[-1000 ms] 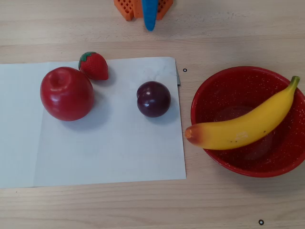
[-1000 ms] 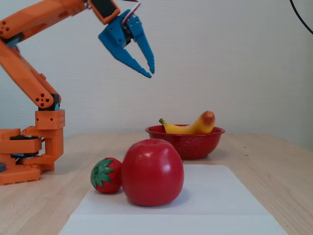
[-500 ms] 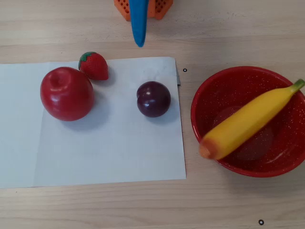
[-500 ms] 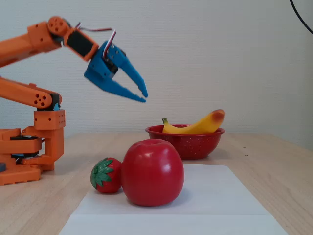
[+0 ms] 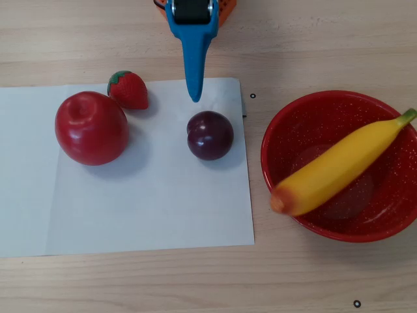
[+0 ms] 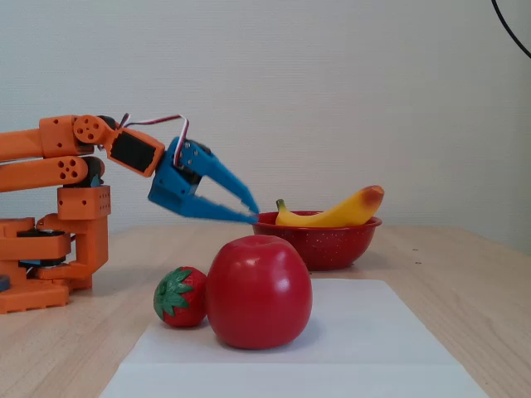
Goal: Grasp the banana and put it in the red bowl
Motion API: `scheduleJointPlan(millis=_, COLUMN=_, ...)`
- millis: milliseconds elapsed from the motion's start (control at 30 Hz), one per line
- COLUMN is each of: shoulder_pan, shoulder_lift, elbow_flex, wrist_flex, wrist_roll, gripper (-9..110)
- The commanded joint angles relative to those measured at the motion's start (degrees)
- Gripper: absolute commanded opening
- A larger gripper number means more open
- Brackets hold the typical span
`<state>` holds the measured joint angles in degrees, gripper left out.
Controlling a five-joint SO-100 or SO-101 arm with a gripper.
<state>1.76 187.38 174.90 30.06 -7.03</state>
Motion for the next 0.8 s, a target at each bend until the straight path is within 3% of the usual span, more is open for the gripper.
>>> scheduleJointPlan(millis=0, shoulder_pan=-1.23, shoulder_lift=1.32, elbow_flex=3.08, wrist_flex=-4.31, wrist_roll=0.44, gripper=0)
scheduleJointPlan(millis=600, shoulder_pan=-2.29, shoulder_lift=1.32, elbow_flex=5.01, wrist_flex=22.32, wrist_roll=-2.55, gripper=0)
scheduleJointPlan(millis=767, shoulder_pan=-2.29, shoulder_lift=1.32, elbow_flex=5.01, wrist_flex=22.32, wrist_roll=-2.55, gripper=0)
